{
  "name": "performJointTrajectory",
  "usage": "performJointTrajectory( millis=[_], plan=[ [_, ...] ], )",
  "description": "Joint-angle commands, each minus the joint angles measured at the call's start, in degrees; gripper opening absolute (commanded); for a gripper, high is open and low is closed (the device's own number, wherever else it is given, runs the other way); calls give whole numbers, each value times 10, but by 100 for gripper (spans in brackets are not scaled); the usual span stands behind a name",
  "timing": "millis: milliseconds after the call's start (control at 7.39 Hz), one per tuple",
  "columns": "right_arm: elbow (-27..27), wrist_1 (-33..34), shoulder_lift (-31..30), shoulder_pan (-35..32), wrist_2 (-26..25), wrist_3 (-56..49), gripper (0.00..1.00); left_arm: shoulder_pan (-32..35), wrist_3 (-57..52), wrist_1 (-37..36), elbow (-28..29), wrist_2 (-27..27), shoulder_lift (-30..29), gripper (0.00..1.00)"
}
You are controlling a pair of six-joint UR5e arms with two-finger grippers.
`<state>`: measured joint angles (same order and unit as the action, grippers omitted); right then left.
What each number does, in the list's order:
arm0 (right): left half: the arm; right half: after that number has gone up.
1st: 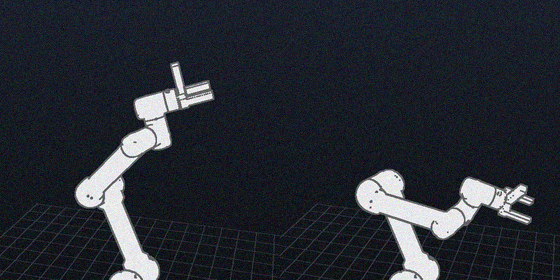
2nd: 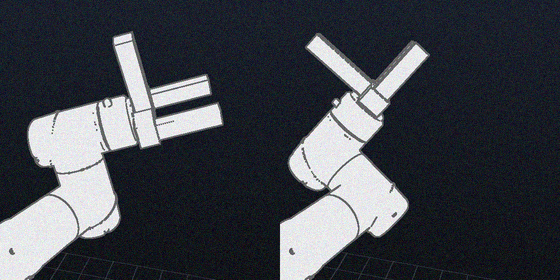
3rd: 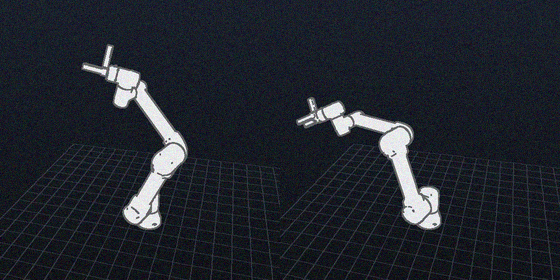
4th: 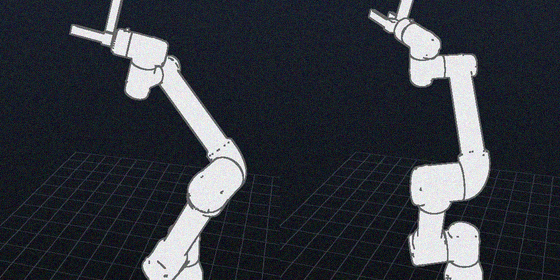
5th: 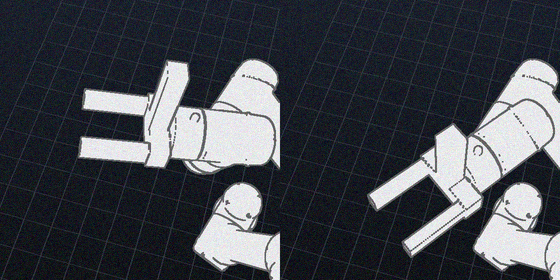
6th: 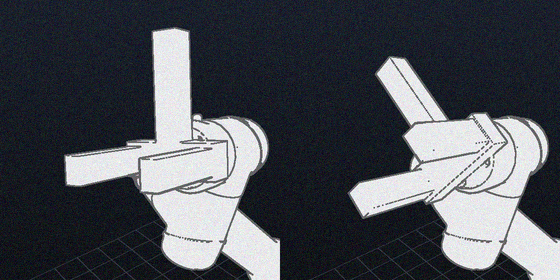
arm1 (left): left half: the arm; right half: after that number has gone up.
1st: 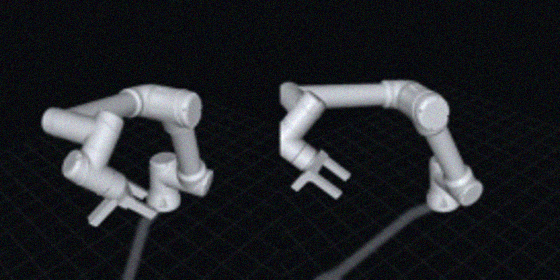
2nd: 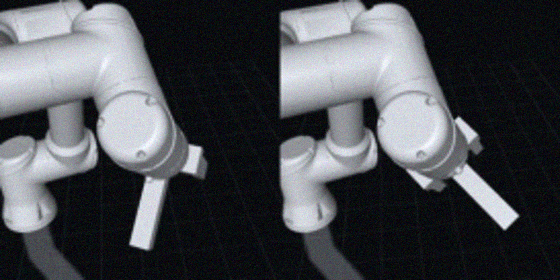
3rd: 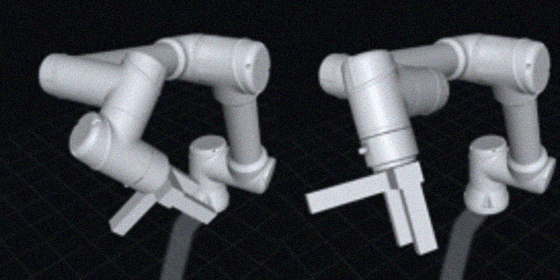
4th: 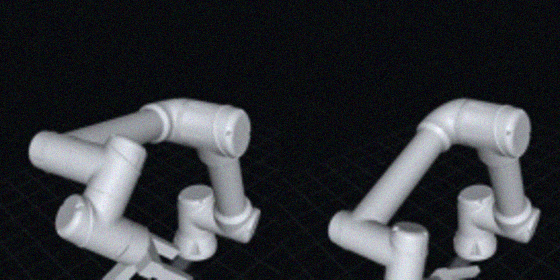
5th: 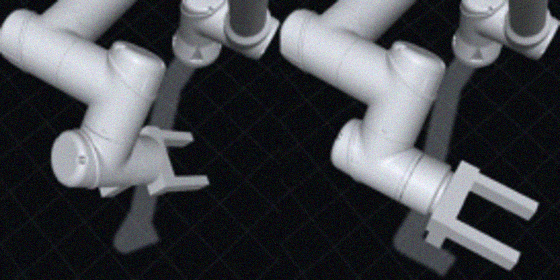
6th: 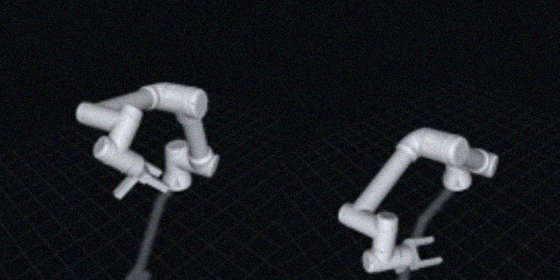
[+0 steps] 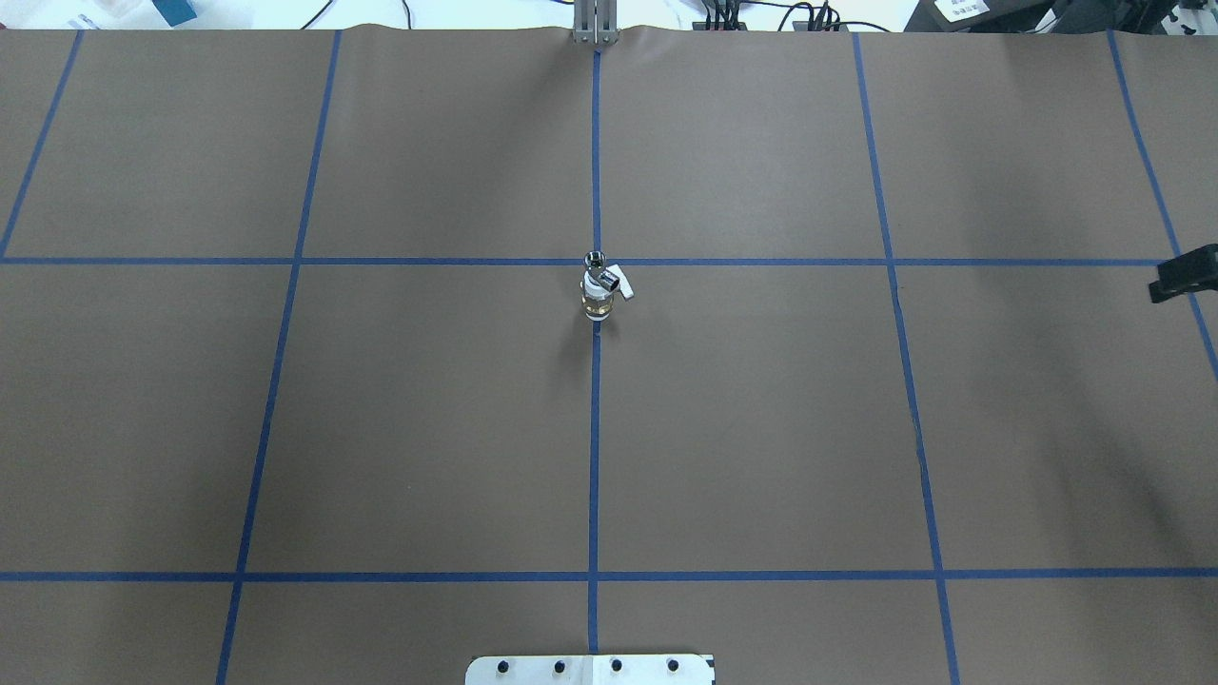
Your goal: Assemble PPR valve and pipe with both arms
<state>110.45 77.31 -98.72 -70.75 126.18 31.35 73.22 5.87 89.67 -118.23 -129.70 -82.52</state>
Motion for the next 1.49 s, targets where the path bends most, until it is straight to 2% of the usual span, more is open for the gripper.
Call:
performJointTrajectory(
  millis=[0,135,406,812,1082,1217,1353],
  plan=[
    [-70,-33,-31,-81,42,-109,100,28,-43,-2,1,-4,31,100],
    [-88,-33,-41,-97,56,-163,100,36,-54,-2,0,-13,40,100],
    [-90,-33,-70,-131,60,-234,100,49,-55,-1,-1,-15,62,100],
    [-94,-33,-72,-150,82,-240,100,78,-48,-1,26,-41,61,100],
    [-91,-40,-77,-150,91,-234,100,102,-52,6,24,-58,62,100],
    [-82,-41,-79,-150,122,-236,100,115,-55,8,23,-80,62,100],
    [-74,-40,-82,-154,117,-239,100,118,-54,8,23,-77,62,100]
  ],
)
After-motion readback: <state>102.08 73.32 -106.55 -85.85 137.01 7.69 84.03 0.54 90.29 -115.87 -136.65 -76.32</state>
